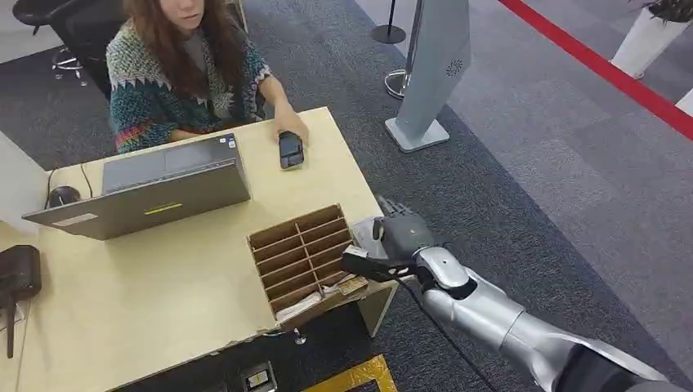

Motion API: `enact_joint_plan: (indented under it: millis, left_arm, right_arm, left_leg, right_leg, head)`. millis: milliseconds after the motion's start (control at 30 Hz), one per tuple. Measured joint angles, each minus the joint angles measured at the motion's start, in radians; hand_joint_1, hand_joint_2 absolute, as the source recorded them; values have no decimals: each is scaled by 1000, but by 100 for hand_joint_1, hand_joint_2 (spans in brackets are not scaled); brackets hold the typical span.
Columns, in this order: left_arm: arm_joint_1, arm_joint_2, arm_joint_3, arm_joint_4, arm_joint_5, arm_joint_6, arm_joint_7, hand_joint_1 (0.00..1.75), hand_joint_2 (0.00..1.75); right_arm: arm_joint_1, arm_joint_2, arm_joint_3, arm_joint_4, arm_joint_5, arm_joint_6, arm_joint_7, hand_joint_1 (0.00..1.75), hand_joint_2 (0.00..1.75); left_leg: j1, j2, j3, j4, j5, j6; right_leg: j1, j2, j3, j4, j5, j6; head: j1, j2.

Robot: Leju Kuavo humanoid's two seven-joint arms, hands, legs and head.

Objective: Pass the card to the sensor for recognition and then transmit it.

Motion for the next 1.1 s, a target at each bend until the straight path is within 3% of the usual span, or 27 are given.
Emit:
enact_joint_plan:
  millis: [1100]
  left_arm:
    - [0, 6, -37, -10, 15, 0, 22, 0, 0]
  right_arm:
    - [32, 25, -1, 2, -1, -44, 12, 175, 175]
  left_leg:
    - [0, 3, 4, 0, 0, 0]
  right_leg:
    - [0, 3, 3, 0, 0, 0]
  head:
    - [0, 0]
